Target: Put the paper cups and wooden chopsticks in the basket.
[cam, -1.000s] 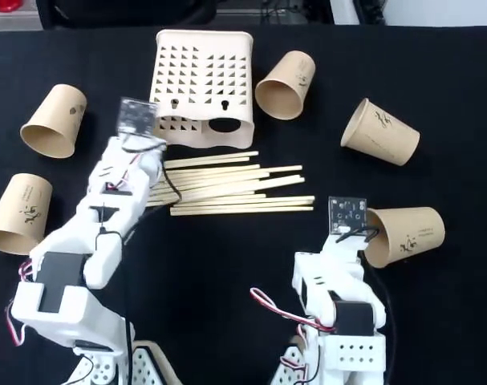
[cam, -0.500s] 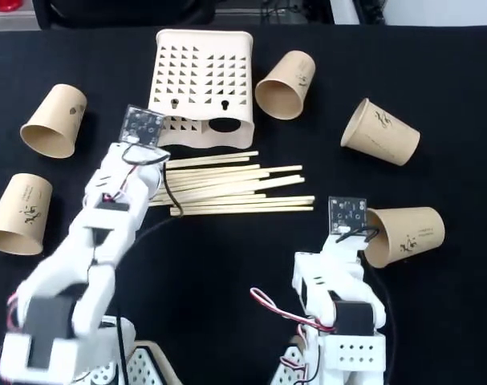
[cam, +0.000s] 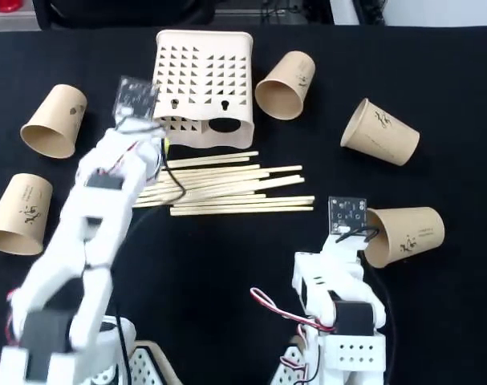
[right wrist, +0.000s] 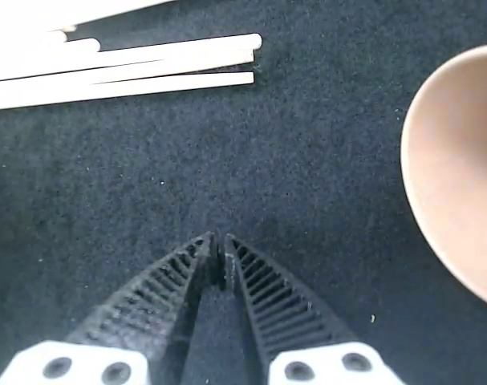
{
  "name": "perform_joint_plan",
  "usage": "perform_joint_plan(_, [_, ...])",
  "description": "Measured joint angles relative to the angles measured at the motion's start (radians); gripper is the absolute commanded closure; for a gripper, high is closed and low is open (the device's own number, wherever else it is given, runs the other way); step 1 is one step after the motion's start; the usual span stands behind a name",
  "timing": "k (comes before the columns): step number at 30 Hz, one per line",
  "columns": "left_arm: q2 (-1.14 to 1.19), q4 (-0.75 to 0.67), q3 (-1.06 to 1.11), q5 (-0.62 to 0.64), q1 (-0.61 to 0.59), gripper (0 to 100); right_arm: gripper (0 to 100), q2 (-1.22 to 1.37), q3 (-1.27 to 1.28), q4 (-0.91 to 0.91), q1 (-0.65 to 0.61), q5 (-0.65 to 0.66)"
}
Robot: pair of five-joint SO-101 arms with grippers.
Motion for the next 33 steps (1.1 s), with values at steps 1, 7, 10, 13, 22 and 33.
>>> perform_joint_plan(1, [0.055,0.034,-0.049,0.0,0.0,82,97.6,0.0,0.0,0.0,0.0,0.0])
perform_joint_plan(7, [0.229,0.109,-0.219,0.057,-0.052,78,97.6,0.0,0.0,0.0,0.0,0.0])
perform_joint_plan(10, [0.238,0.109,-0.241,0.089,-0.072,76,97.6,0.0,0.0,0.0,0.0,0.0])
perform_joint_plan(13, [0.252,0.055,-0.242,0.161,-0.072,75,97.6,0.0,0.0,0.0,0.0,0.0])
perform_joint_plan(22, [0.446,-0.221,-0.242,0.224,-0.103,76,97.6,0.0,0.0,0.0,0.0,0.0])
perform_joint_plan(33, [0.609,-0.523,-0.242,0.175,-0.057,97,97.6,0.0,0.0,0.0,0.0,0.0])
